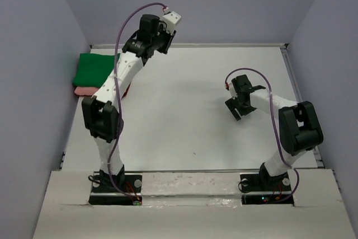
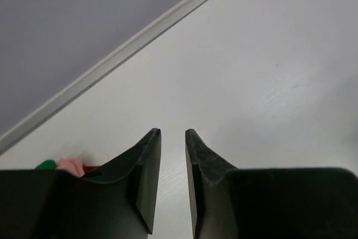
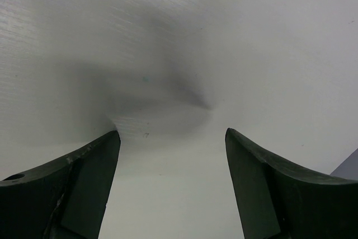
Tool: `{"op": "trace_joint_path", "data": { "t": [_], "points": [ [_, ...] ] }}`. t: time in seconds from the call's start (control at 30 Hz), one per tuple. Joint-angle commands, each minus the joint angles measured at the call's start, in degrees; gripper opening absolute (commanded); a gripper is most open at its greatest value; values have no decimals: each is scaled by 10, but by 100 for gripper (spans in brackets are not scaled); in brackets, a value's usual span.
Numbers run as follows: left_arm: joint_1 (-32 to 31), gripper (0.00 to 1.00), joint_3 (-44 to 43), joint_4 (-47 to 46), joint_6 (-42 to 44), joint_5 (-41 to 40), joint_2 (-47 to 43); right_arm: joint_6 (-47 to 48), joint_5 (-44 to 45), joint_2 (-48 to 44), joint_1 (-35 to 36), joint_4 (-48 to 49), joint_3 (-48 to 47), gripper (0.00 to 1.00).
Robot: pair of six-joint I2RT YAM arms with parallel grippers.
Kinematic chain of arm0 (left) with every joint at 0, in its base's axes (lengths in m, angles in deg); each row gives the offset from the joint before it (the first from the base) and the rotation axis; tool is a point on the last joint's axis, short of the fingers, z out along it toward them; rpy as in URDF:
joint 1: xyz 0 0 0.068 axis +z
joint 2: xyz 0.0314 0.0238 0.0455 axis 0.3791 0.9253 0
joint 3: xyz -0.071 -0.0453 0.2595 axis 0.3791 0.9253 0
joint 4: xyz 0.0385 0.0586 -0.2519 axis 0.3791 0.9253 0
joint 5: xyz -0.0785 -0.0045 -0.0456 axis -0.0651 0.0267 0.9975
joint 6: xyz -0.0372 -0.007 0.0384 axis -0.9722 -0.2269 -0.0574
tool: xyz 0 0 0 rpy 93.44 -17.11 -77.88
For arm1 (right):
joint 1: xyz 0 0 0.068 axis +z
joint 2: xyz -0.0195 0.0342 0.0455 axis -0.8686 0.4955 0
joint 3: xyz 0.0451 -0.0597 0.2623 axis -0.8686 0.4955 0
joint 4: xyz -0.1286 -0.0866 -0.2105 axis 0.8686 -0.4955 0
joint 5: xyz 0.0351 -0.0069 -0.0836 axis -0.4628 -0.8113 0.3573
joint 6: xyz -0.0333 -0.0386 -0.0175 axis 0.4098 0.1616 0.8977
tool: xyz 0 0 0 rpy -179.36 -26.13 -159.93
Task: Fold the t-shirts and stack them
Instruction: Neatly place the folded tshirt to the corner
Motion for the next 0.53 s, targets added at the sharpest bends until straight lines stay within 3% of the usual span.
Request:
{"op": "trace_joint_path", "data": {
  "t": [0.0,0.17,0.37,0.43,0.5],
  "points": [
    [-37,39,178,-70,24,-4,-134,-8,10,-33,1,20,13,81],
    [-41,50,408,-173,49,-62,-279,-2,31,-76,1,48,31,81],
    [-36,68,552,-264,67,-117,-406,-7,74,-106,-4,70,38,81],
    [-20,81,585,-275,60,-106,-424,2,84,-110,-10,74,44,74],
    [-10,87,608,-285,56,-108,-440,11,70,-130,-17,92,60,78]
  ]
}}
